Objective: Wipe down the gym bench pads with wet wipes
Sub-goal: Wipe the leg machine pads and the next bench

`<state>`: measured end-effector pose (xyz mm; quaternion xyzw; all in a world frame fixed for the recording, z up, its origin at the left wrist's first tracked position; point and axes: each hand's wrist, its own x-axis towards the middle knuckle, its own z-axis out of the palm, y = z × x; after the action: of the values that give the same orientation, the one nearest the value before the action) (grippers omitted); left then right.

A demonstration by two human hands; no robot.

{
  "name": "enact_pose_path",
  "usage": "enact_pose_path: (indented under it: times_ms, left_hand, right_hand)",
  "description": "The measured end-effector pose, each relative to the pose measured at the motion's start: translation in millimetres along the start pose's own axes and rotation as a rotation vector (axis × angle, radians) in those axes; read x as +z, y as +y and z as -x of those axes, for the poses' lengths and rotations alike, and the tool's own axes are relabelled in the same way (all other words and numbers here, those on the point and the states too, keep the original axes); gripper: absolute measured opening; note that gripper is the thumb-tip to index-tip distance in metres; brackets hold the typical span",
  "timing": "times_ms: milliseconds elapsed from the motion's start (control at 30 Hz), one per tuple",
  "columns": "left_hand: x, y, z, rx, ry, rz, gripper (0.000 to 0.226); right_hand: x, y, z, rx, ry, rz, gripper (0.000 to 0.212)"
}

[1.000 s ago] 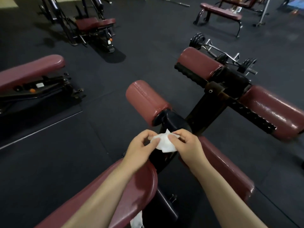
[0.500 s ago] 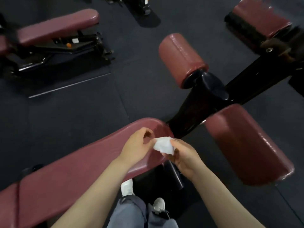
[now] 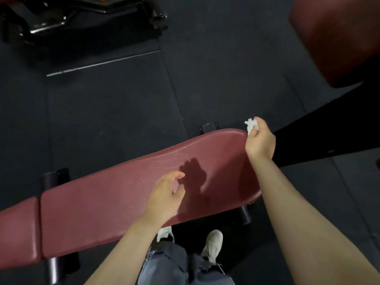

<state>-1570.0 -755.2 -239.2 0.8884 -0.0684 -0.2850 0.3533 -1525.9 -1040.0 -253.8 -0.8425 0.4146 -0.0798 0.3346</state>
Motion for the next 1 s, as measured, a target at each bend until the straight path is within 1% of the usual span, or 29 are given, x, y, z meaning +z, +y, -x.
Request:
enact_pose_path:
  times_ms: [67,100,200,233,300,367,400,433,500,533,567,600,633,667,700,733,800,833,900,933,1000]
  left_hand:
    - [0,-17,-5,-0.021,0.023,0.011,0.034]
    - [0,-26,-7,-0.032,0.029,0.010,0.034]
    - [-1,-54,-11,-0.076,0.040,-0.010,0.036]
    - [-2,-64,-12,-0.092,0.047,-0.016,0.039]
    - [-6,-84,-14,-0.123,0.062,-0.037,0.048]
    - [-10,-101,-14,-0.153,0.078,-0.067,0.057]
    - [-12,-108,-14,-0.170,0.088,-0.078,0.061]
    - [-14,-115,-12,-0.187,0.097,-0.086,0.066]
    - [-18,-126,-9,-0.215,0.115,-0.107,0.073]
    - [-20,-132,-7,-0.223,0.123,-0.129,0.075]
    - [-21,-137,-5,-0.225,0.126,-0.161,0.075]
    - [-22,-141,-2,-0.222,0.126,-0.193,0.076]
    - [-21,-145,1,-0.215,0.123,-0.213,0.075]
    - [-20,-148,4,-0.207,0.118,-0.218,0.075]
    - [-18,-149,8,-0.200,0.114,-0.211,0.074]
    - [-15,-150,10,-0.193,0.114,-0.200,0.075]
    - [-10,-150,14,-0.179,0.126,-0.171,0.076]
    - [-8,-150,15,-0.173,0.133,-0.153,0.077]
    - [-3,-150,18,-0.151,0.144,-0.118,0.079]
    - [0,-150,20,-0.138,0.153,-0.106,0.081]
    - [4,-152,23,-0.118,0.165,-0.088,0.082]
  right_hand:
    - [29,12,2,-0.117,-0.029,0.175,0.042]
    - [41,18,5,-0.190,-0.006,0.241,0.042]
    - [62,16,18,-0.271,0.100,0.232,0.029]
    - [71,12,23,-0.287,0.110,0.224,0.026]
    - [99,-2,42,-0.350,0.058,0.295,0.029]
    - [141,-25,77,-0.417,-0.096,0.403,0.036]
    - [163,-39,102,-0.453,-0.201,0.418,0.035]
    - [182,-53,126,-0.527,-0.305,0.409,0.032]
    - [214,-69,161,-0.746,-0.566,0.378,0.029]
    - [220,-72,165,-0.885,-0.714,0.373,0.031]
    - [220,-69,158,-1.021,-0.814,0.367,0.035]
    - [215,-63,143,-1.133,-0.843,0.353,0.039]
    - [205,-53,123,-1.211,-0.812,0.352,0.042]
    - [189,-43,103,-1.242,-0.751,0.369,0.045]
    - [168,-33,82,-1.208,-0.679,0.403,0.048]
    - [142,-19,61,-1.134,-0.579,0.441,0.051]
    - [80,8,27,-0.897,-0.395,0.533,0.056]
    - [48,23,19,-0.770,-0.306,0.582,0.053]
    - [3,42,16,-0.512,-0.138,0.582,0.045]
    - [-2,45,20,-0.419,-0.066,0.553,0.042]
    - [24,39,39,-0.318,0.018,0.439,0.037]
